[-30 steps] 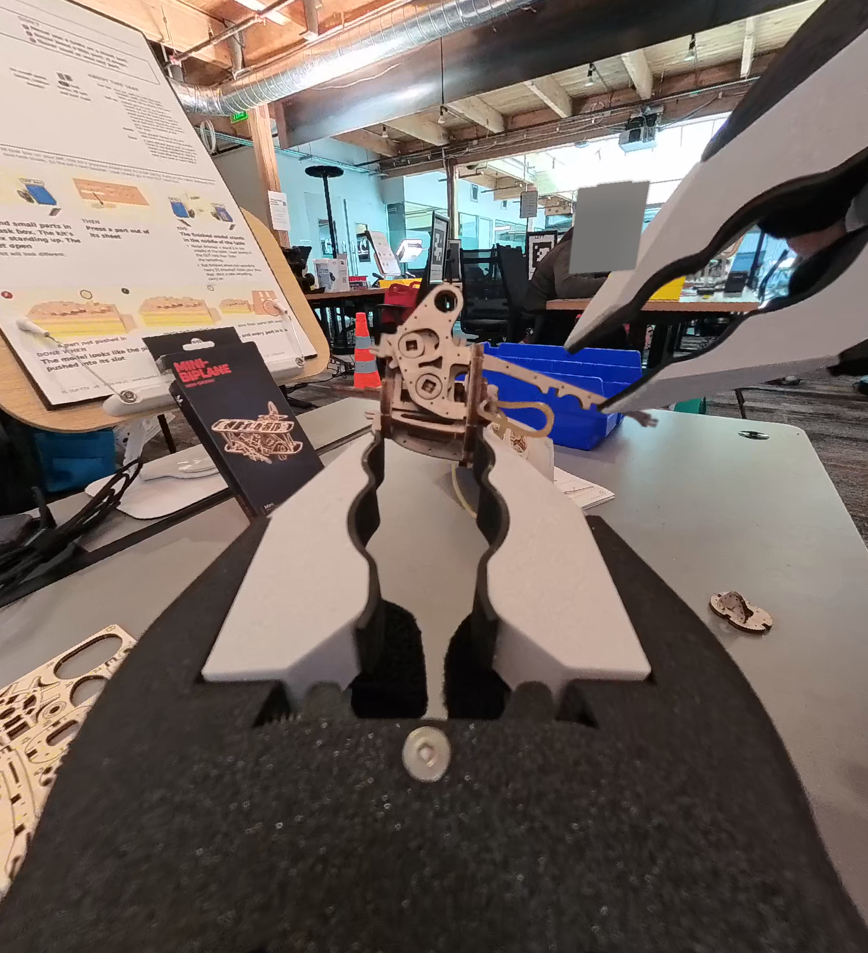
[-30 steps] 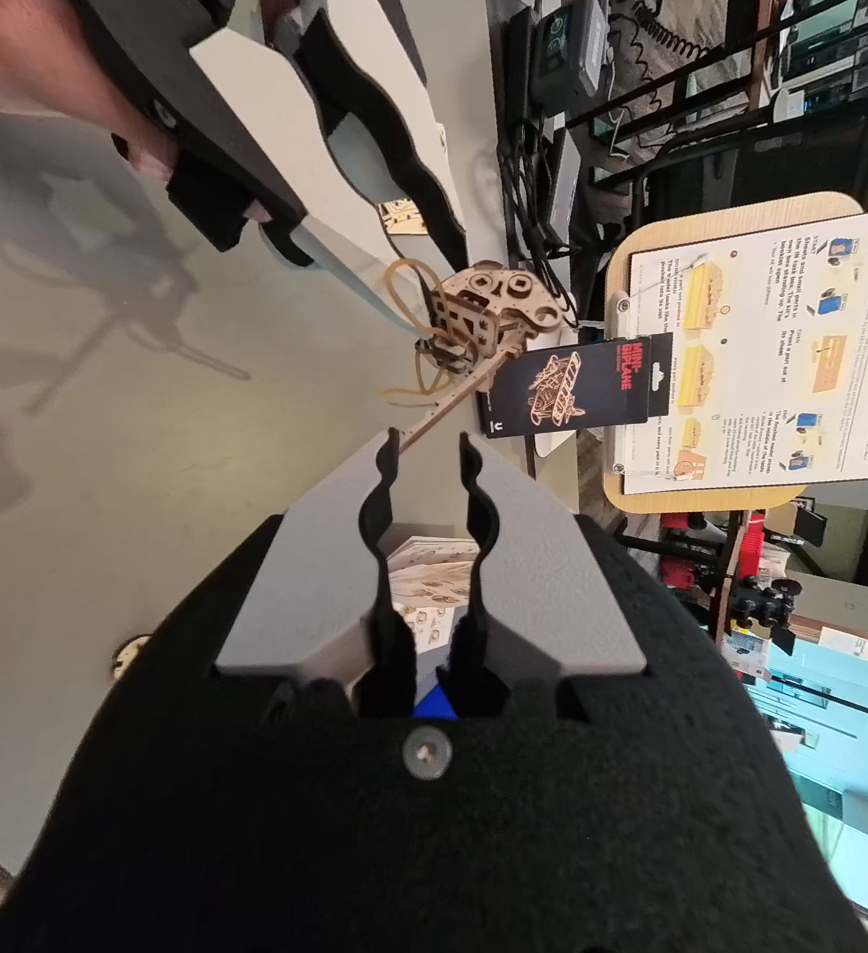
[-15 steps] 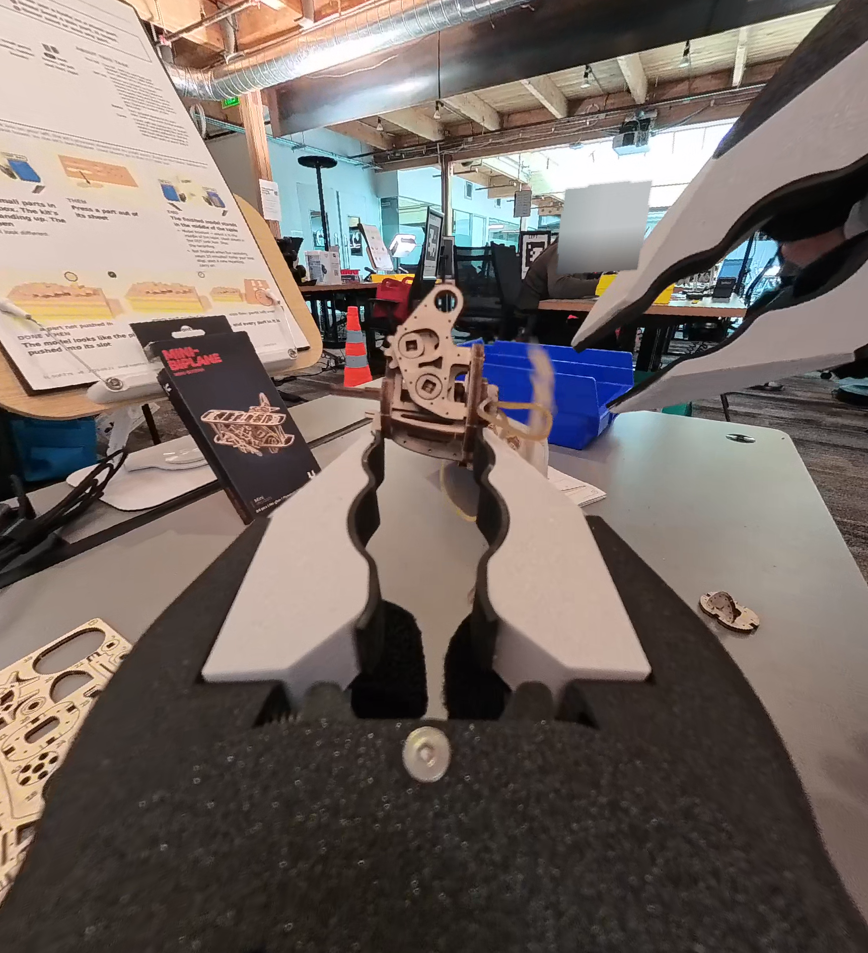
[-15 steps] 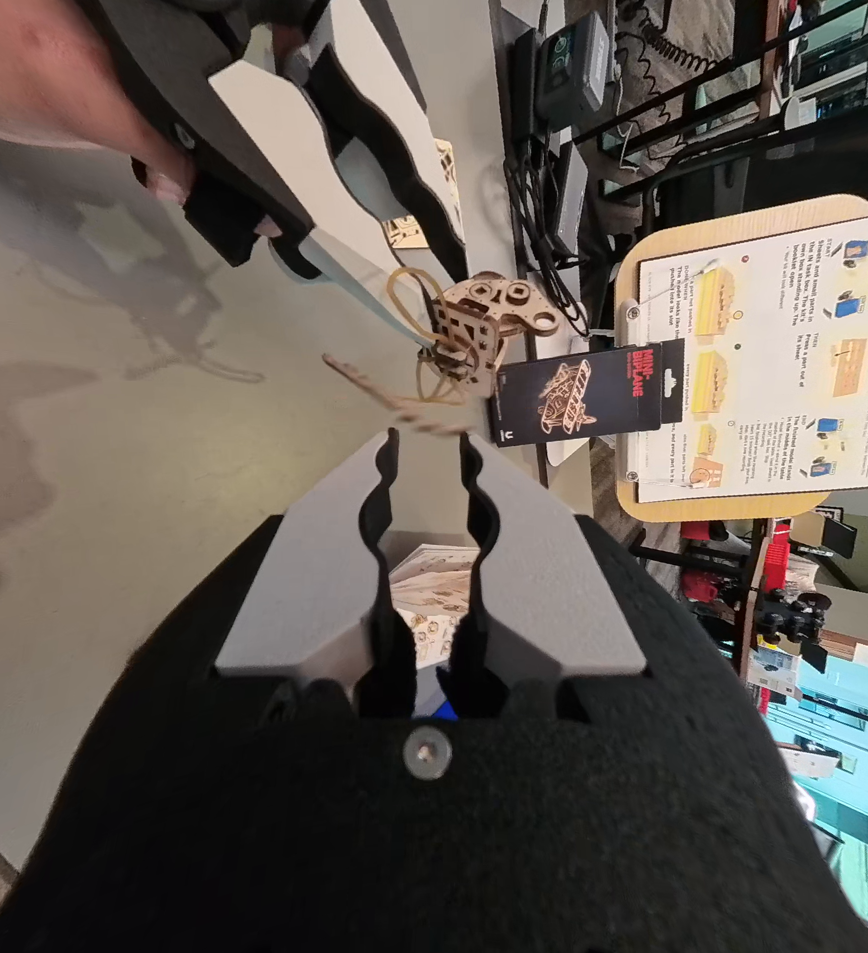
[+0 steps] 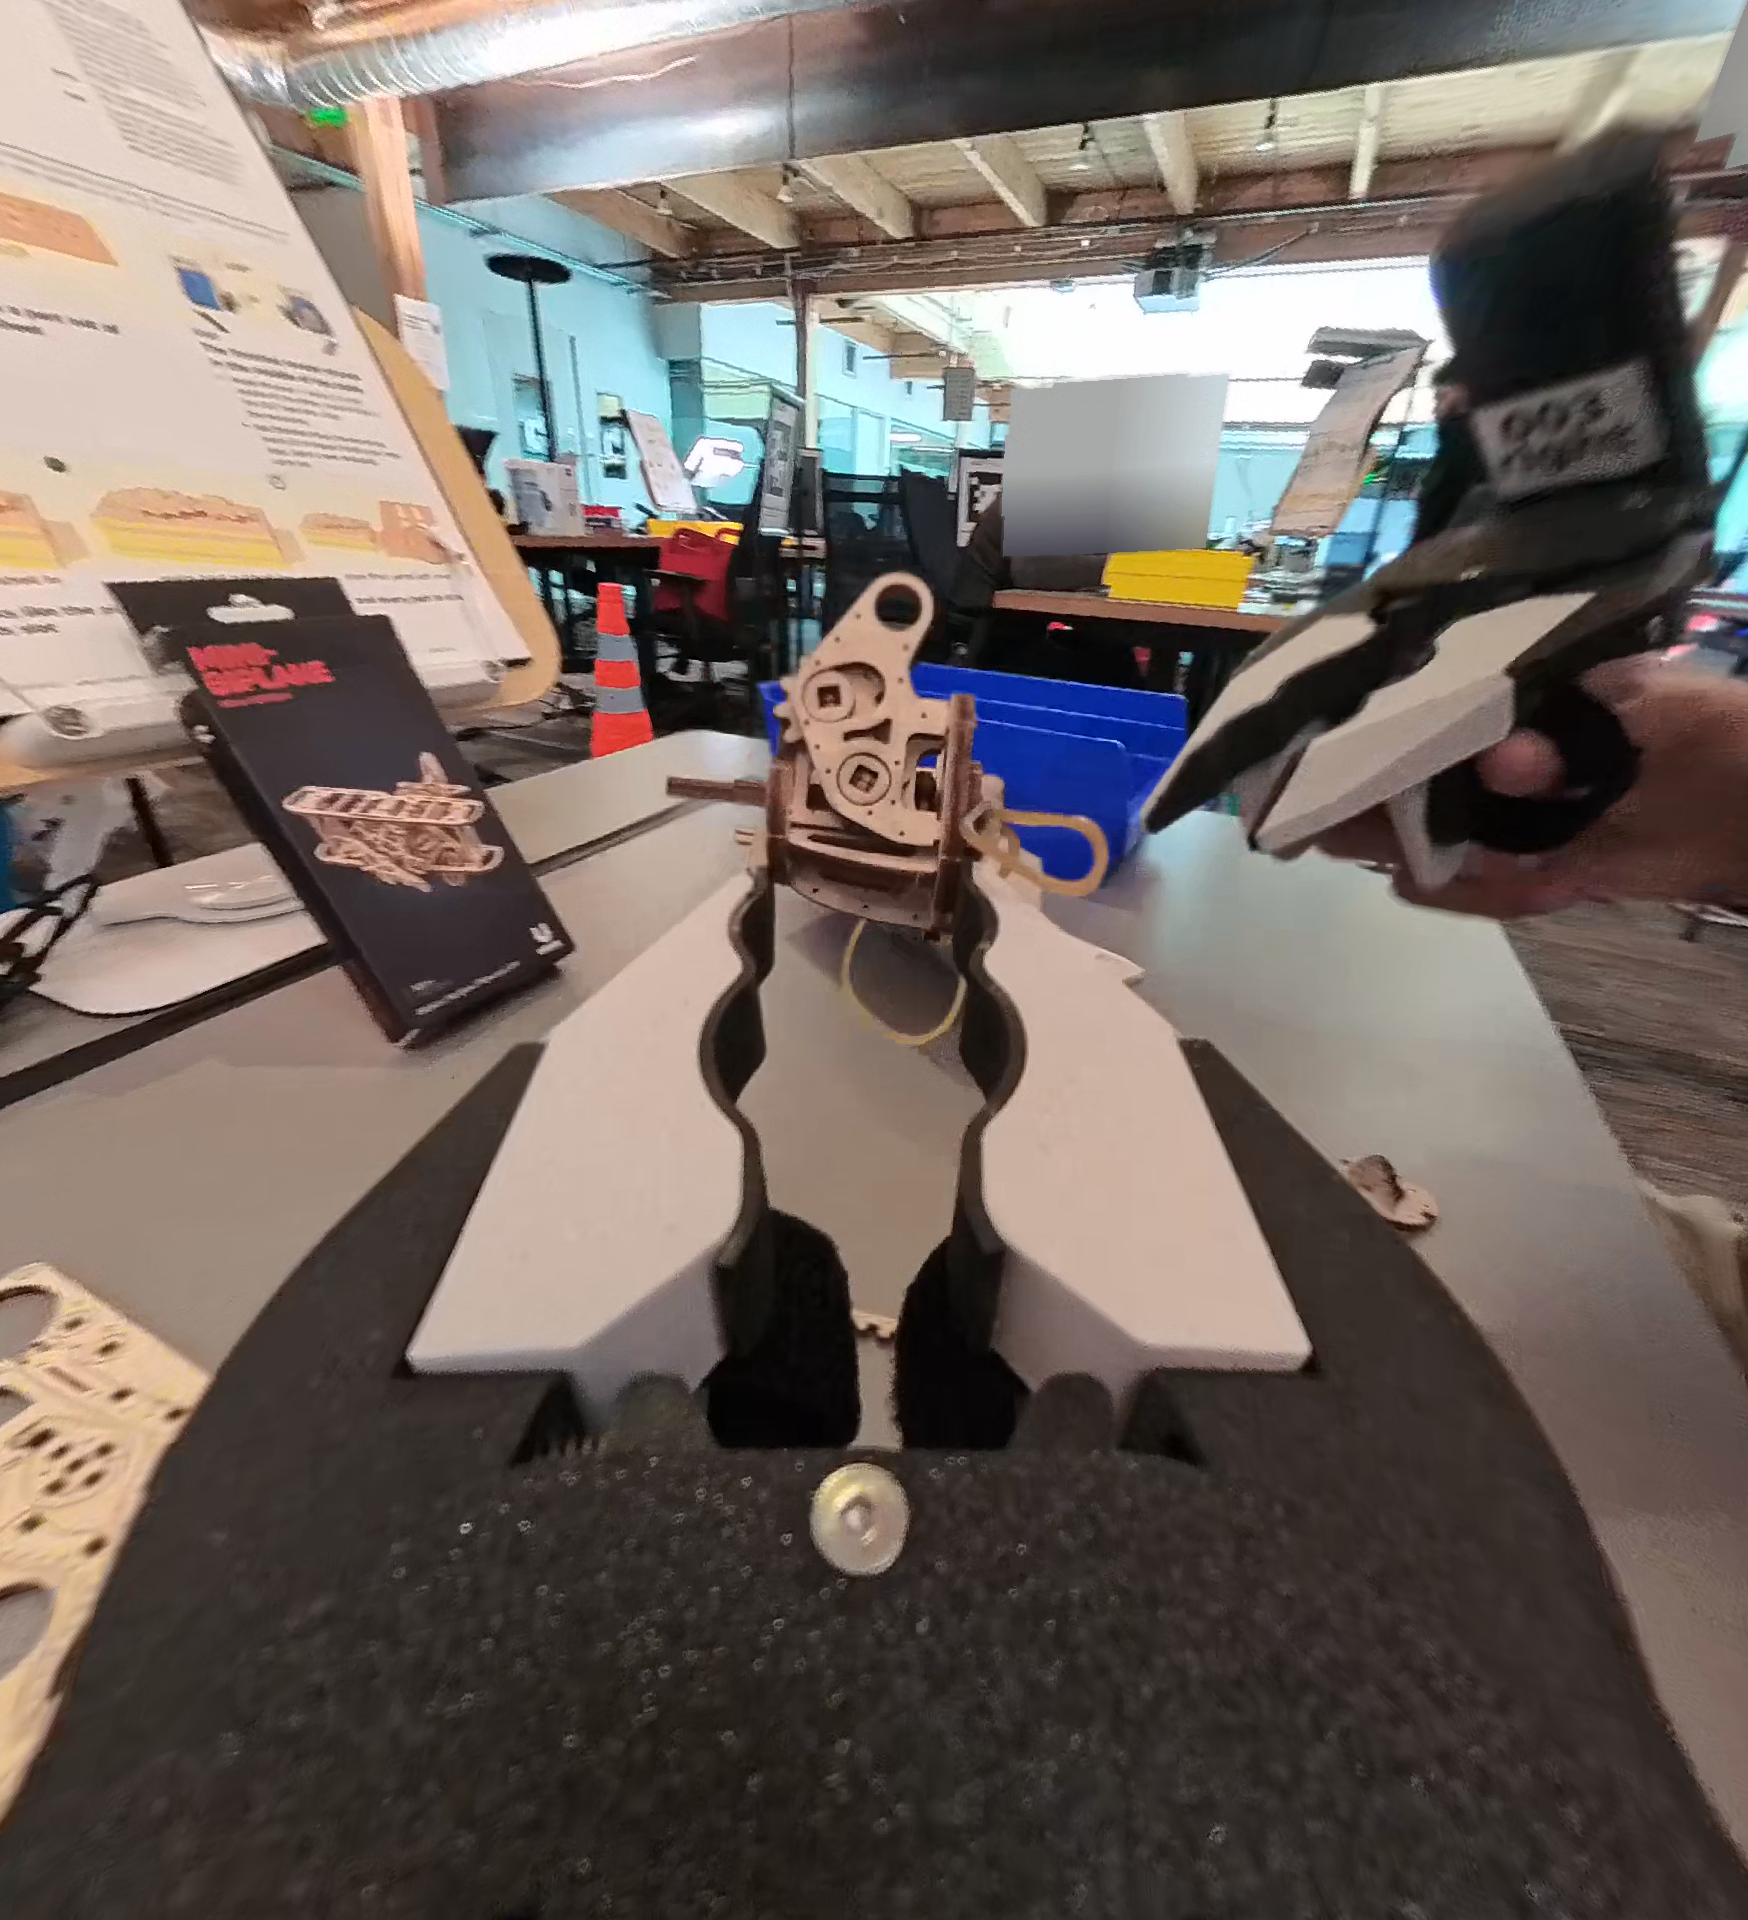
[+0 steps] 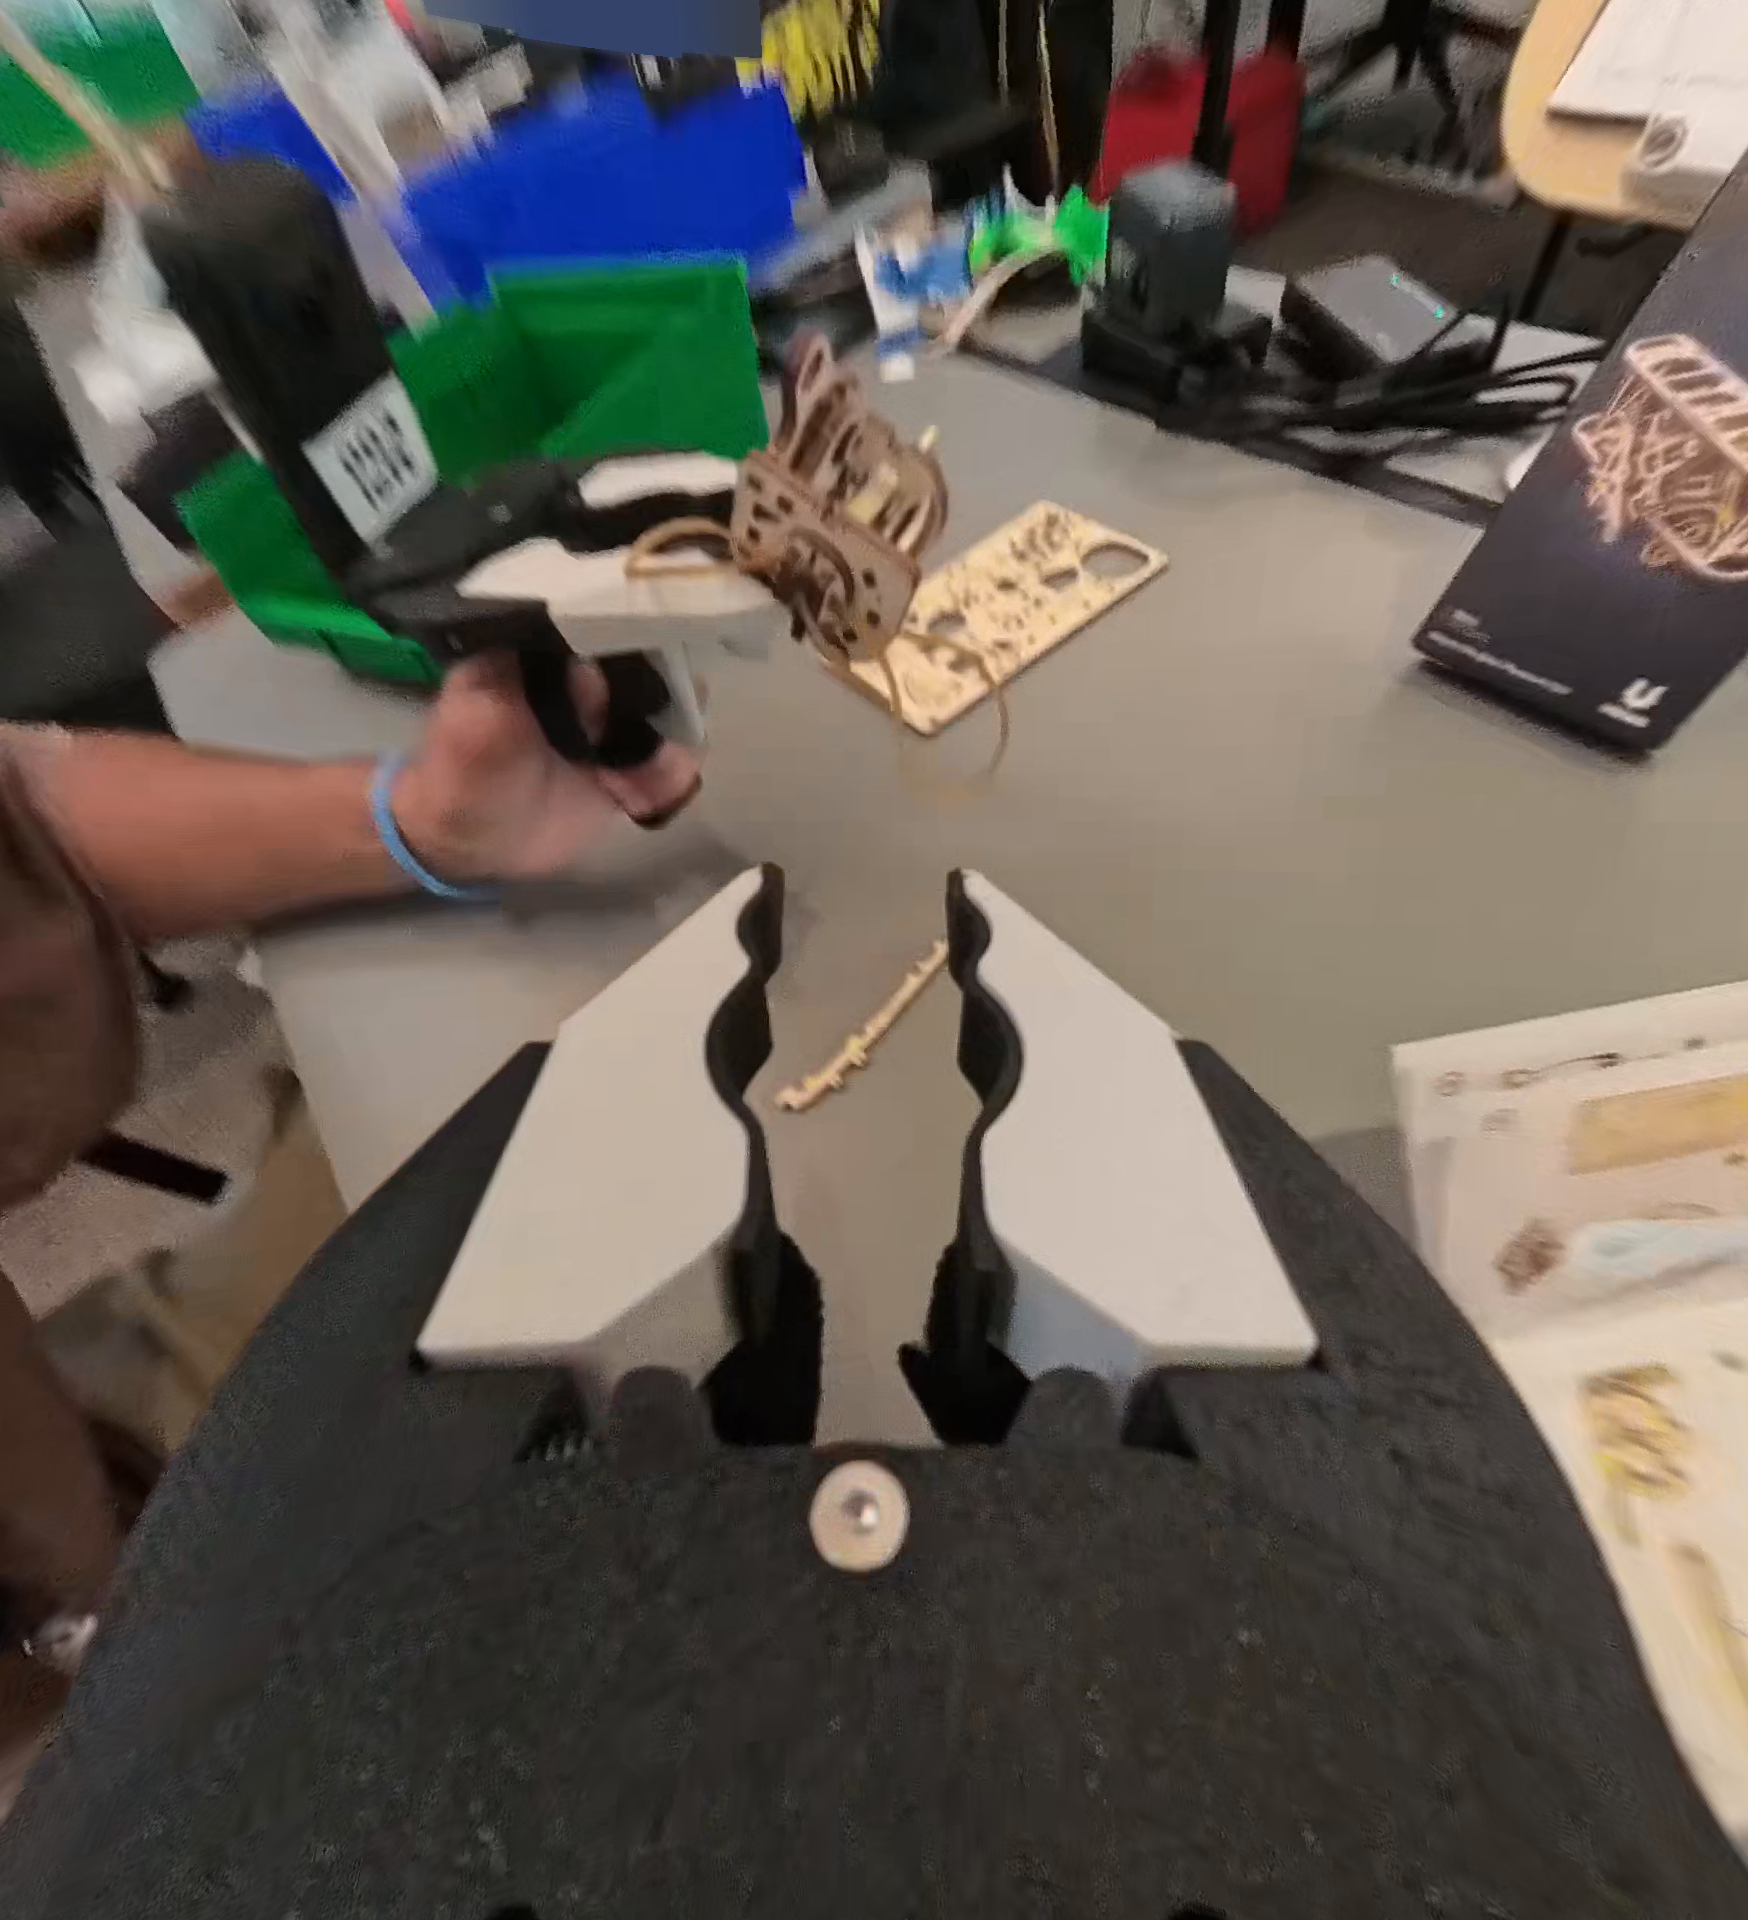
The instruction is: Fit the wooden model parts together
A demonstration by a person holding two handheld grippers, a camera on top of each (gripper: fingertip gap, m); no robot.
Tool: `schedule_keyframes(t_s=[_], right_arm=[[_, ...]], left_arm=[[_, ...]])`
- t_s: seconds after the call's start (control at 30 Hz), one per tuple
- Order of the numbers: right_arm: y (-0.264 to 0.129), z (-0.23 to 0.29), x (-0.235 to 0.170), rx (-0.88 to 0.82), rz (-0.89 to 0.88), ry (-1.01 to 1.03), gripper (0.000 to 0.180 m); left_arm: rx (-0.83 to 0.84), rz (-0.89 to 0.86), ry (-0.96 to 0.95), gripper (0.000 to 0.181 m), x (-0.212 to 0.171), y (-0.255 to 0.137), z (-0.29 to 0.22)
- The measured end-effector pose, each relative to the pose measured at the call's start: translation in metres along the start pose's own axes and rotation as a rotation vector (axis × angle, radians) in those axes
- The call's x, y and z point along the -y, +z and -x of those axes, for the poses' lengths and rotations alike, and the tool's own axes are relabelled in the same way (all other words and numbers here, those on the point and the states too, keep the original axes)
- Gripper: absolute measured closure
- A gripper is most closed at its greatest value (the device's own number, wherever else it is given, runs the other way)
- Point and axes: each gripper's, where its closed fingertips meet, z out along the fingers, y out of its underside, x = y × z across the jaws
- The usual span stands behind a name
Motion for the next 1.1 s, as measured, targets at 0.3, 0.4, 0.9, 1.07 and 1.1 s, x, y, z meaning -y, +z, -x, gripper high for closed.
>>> schedule_keyframes(t_s=[0.3,0.4,0.9,1.07,1.1], right_arm=[[-0.002,0.020,0.009,0.310,-0.451,0.122,0.126],[0.004,0.035,0.011,0.393,-0.468,0.101,0.119],[-0.013,-0.001,-0.003,0.304,-0.451,0.075,0.127],[-0.039,-0.040,-0.046,0.208,-0.304,0.014,0.126],[-0.042,-0.045,-0.051,0.208,-0.304,0.032,0.126]], left_arm=[[-0.486,-0.038,-0.324,0.149,0.001,0.002,-0.060],[-0.551,-0.043,-0.365,0.149,0.000,0.002,-0.070],[-0.507,0.247,-0.155,0.139,-0.052,0.014,-0.073],[-0.471,0.778,0.343,0.139,-0.114,-0.008,-0.052],[-0.493,0.862,0.465,0.146,-0.120,-0.012,-0.047]])
